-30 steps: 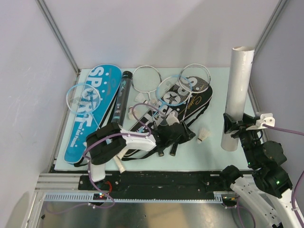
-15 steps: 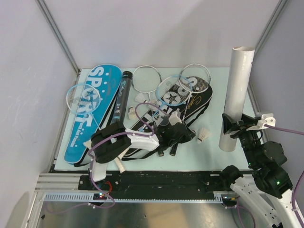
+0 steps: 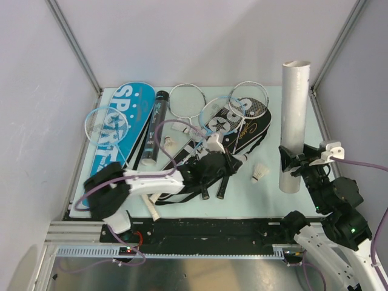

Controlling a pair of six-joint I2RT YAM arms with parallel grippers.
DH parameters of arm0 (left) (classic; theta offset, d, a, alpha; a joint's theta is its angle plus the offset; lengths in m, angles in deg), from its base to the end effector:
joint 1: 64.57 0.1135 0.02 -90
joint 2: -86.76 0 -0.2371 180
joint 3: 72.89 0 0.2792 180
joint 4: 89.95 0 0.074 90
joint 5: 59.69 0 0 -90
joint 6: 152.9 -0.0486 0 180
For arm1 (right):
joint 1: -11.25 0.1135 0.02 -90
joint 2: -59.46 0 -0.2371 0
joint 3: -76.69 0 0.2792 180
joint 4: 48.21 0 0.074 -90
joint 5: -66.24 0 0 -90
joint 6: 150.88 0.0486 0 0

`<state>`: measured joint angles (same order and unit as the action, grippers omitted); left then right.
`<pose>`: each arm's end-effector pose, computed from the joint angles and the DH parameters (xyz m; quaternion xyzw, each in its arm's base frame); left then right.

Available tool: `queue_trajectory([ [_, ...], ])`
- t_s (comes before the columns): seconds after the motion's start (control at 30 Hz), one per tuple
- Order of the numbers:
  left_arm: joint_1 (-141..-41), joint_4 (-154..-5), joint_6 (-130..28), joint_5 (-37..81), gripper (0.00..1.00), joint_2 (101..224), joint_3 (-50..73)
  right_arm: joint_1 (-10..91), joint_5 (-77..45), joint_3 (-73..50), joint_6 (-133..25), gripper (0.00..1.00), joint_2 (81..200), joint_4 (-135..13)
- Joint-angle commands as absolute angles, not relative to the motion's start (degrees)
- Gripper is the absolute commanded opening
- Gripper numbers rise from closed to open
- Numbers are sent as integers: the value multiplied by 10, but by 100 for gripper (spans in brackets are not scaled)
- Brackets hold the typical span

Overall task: Pack up the badminton gear
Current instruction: Pick up the shuttlecock at the center of the board, then place the shuttlecock at the shuttle tube.

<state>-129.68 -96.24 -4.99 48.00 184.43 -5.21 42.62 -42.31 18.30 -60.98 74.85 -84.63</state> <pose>0.1833 -0.3599 0.1606 -0.0320 0.8309 -0.4135 0.3709 0.1061 0.0466 0.3806 -0.0623 0.6647 0.0953 0.7384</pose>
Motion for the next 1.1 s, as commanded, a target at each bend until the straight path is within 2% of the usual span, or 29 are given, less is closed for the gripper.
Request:
queue_trajectory([
  [0.0, -1288, -943, -149, 534, 0, 1702, -68, 428, -362, 176, -664, 41, 763, -804],
  [0.3, -1192, -652, -260, 466, 0, 1483, -35, 428, -256, 182, -821, 45, 809, -835],
  [0.47, -1134, -539, -307, 421, 0, 1368, -6, 430, -107, 206, -941, 45, 797, -882],
  [0.57, -1121, -472, -332, 429, 0, 1321, 17, 434, -81, 215, -998, 44, 794, -908],
  [0.7, -1117, -411, -365, 404, 0, 1281, 49, 438, -76, 221, -1056, 44, 794, -935],
  [0.9, -1115, -362, -393, 233, 0, 1268, 108, 439, -46, 238, -1097, 45, 794, -944],
  [1.07, -1115, -350, -397, 175, 0, 1273, 128, 439, -32, 247, -1108, 45, 798, -923],
])
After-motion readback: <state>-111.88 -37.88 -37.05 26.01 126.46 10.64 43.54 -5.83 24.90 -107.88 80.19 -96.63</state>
